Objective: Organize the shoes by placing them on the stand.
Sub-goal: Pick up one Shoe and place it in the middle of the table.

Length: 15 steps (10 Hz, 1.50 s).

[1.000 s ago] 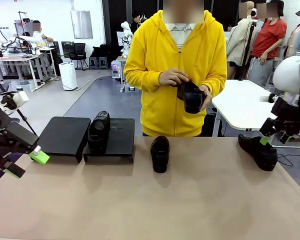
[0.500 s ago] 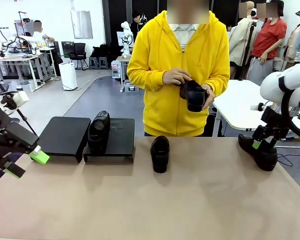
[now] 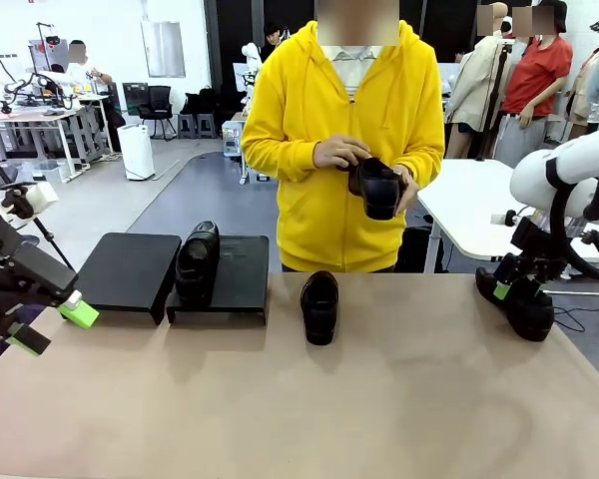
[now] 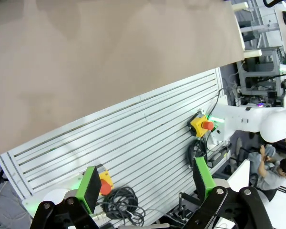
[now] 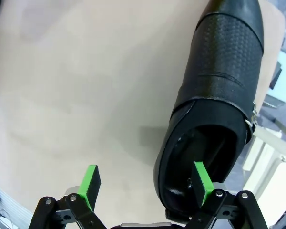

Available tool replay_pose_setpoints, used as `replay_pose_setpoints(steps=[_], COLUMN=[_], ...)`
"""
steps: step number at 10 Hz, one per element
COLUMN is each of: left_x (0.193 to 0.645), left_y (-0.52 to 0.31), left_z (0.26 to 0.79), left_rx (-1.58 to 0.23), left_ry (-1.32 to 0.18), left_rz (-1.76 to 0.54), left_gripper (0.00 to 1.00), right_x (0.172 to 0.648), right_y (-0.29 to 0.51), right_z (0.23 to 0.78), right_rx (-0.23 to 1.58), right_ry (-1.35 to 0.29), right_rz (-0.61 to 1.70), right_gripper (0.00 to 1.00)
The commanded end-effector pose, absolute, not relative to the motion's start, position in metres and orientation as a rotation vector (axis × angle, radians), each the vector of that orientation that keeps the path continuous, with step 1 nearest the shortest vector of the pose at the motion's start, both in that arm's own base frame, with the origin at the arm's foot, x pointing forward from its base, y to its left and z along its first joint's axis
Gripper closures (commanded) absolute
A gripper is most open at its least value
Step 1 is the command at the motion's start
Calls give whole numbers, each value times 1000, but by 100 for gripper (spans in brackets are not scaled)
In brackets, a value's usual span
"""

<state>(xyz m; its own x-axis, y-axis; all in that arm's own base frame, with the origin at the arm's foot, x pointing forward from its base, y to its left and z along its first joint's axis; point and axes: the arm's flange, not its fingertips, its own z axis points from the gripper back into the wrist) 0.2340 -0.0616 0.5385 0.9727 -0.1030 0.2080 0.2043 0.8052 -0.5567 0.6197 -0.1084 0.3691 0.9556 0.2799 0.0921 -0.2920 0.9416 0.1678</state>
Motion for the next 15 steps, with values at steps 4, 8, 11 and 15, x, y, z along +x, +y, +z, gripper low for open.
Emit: replay_pose_setpoints(steps=[4,8,11,15], left_x=[235,235,235,235], left_y=[-59,-59,-59,-59], left_z=[539,539,539,539], left_rx=[-627,-627,-627,-627], left_ry=[-173,-173,-173,-173], left_rz=[-185,-185,-185,-185], left_gripper=[0,0,0,0], right_x=[635,636,637,632], right_y=[-107,-106,-106,-115], right_z=[356,354,353,355], right_rx=[208,217,212,208], right_ry=[-52,-22,-25,-38], right_rz=[335,340,337,317], right_gripper=[0,100,100,100])
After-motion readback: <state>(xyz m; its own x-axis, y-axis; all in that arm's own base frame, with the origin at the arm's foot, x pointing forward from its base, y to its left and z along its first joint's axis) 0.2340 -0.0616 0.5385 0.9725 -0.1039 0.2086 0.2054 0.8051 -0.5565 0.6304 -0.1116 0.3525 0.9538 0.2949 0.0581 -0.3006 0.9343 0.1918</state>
